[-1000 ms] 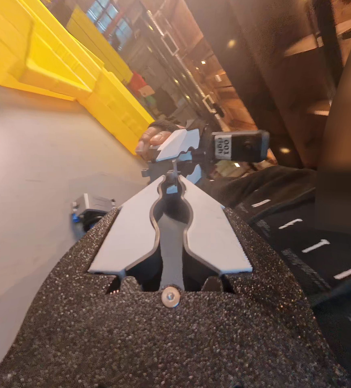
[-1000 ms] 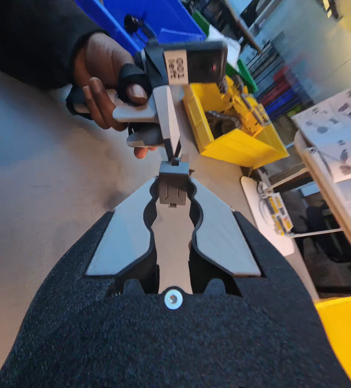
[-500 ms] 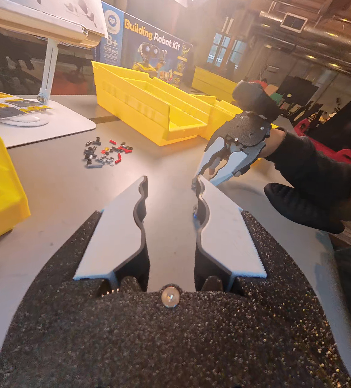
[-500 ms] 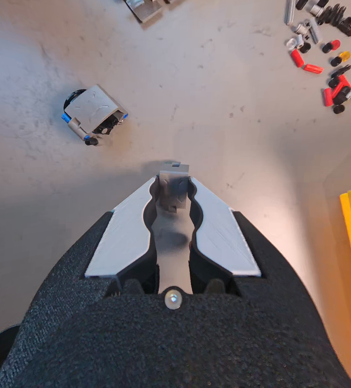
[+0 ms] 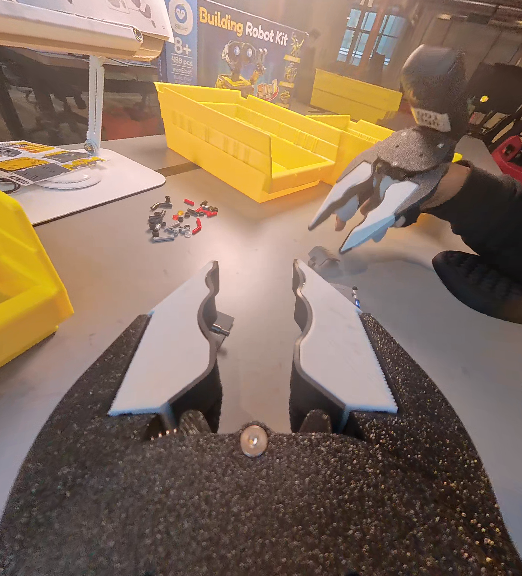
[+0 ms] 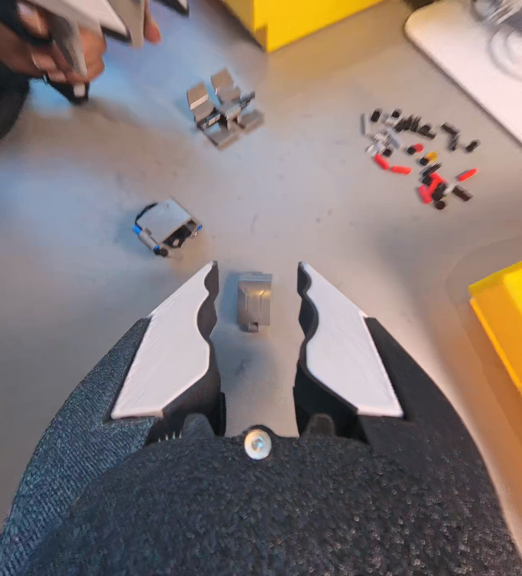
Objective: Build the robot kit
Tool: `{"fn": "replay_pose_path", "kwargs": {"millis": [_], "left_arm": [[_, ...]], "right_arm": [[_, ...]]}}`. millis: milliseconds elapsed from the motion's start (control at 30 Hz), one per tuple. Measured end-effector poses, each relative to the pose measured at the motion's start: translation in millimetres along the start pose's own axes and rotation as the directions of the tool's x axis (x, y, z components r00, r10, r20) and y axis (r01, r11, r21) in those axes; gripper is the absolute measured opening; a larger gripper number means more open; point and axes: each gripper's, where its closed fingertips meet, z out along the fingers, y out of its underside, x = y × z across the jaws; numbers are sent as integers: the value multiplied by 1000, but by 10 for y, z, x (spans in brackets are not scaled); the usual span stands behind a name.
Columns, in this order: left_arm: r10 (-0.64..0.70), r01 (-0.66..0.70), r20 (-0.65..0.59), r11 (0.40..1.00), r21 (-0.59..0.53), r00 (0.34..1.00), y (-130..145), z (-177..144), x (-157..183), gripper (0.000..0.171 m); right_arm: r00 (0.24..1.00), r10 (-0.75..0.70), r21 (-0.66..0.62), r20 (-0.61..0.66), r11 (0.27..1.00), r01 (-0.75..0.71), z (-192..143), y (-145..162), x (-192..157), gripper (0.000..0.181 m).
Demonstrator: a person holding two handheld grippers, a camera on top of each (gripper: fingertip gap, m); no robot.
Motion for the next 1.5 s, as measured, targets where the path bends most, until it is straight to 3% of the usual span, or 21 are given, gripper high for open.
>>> {"fn": "replay_pose_path", "kwargs": {"millis": [67,200,433,533,633,833,1033,1133,1233,1333,1500], "left_arm": [[7,-7,4,1000,-1,1000,-7,-3,5,46],[32,-32,23,999,6,999,-44,-17,5,47],[67,-67,88,998,-4,994,-54,-45,-86,47],[76,-76,121,997,-6,990,-65,-67,-144,47],[79,-79,150,997,-5,986,-74,-87,-202,48],[67,-65,163,998,-14,984,-45,-86,-247,49],[71,-67,159,997,-30,985,-12,-70,-249,49],[56,-53,148,998,-23,987,-26,-74,-239,49],[49,-48,140,999,-13,989,-54,-84,-228,49],[45,-44,138,999,-11,989,-59,-92,-234,49],[39,-38,144,999,-13,989,-56,-108,-277,48]], "right_arm": [[999,14,141,-39,990,-9,-152,-230,85,63],[992,69,354,-103,935,-28,-385,-573,241,60],[976,63,417,-210,908,31,-279,-899,396,4],[970,128,452,-207,892,-21,-195,-1118,502,4],[960,184,454,-210,888,-71,-38,-1306,636,18],[937,154,324,-313,945,-47,432,-1527,964,23],[955,-52,-32,-292,998,45,953,-1479,1295,17],[963,-237,-292,-130,937,191,1133,-1317,1300,17],[887,-461,-504,29,760,411,1176,-1087,1484,17],[863,-478,-567,166,670,480,1185,-922,1605,17],[876,-415,-597,245,647,474,1203,-760,1739,17]]}}
